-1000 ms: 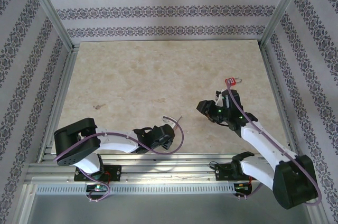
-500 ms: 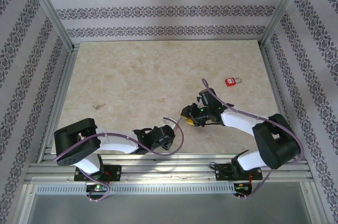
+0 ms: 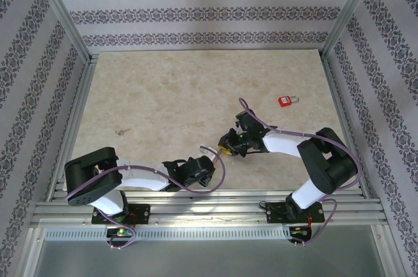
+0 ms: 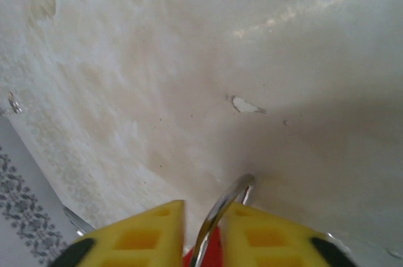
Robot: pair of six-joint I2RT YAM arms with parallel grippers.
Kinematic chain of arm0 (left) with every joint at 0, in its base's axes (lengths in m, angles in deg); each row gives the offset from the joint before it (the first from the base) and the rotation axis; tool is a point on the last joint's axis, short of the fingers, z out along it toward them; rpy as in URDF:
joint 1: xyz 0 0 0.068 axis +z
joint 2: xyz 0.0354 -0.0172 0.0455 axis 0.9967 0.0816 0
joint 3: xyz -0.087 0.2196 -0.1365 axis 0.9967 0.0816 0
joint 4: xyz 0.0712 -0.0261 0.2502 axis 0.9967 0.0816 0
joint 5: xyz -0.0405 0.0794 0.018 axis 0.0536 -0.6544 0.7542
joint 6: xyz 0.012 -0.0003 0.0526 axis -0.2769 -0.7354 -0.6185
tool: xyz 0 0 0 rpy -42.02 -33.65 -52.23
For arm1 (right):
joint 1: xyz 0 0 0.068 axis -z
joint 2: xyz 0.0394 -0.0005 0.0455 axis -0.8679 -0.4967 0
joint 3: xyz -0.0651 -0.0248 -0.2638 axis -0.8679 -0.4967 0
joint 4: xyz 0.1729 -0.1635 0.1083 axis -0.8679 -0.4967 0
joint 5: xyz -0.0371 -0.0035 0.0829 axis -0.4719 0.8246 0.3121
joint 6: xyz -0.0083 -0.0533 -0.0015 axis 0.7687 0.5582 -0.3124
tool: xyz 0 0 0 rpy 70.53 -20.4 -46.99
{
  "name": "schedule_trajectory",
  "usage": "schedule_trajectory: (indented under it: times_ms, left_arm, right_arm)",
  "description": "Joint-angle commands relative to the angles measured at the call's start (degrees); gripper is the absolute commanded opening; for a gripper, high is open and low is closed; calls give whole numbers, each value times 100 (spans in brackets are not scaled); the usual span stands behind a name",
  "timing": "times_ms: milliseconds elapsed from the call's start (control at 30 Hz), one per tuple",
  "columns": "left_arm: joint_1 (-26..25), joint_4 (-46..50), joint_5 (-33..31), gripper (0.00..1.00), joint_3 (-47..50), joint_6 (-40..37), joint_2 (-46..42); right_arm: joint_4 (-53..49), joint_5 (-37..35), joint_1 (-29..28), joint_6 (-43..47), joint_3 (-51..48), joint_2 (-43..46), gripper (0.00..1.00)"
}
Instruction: Unlock with the key
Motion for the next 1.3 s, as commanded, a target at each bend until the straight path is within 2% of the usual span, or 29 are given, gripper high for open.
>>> schedule_trajectory:
  times_ms: [0, 67, 200, 333, 600, 967, 1133, 1200, 1267]
  left_arm:
    - [-76, -97, -96, 8, 89, -26, -202]
    - [-59, -139, -113, 8, 164, 16, -282]
    - [-6, -303, 153, 8, 280, 122, -371]
    - [218, -790, 681, 8, 536, 423, -502]
    - [1185, -1991, 2343, 8, 1080, 1325, -356]
    - [1636, -2217, 3408, 8, 858, 2005, 555]
    - [1703, -1945, 3289, 18, 783, 2178, 634]
    - [1725, -1712, 3199, 28, 747, 2162, 557]
    - [1730, -1264, 3046, 34, 634, 2120, 428]
  right_arm:
    - [55, -265, -67, 21, 97, -48, 12]
    - [66, -377, -70, 82, 56, 35, 5]
    - [89, -573, -70, 220, -28, 225, 0]
    - [344, -668, -70, 303, -158, 324, 0]
    - [654, -661, -71, 445, -248, 73, 0]
    - [436, -873, -70, 766, -267, -87, 0]
    - [300, -957, -66, 897, -275, -91, 0]
    - [241, -981, -70, 935, -282, -56, 0]
    - [176, -1011, -67, 963, -275, -28, 0]
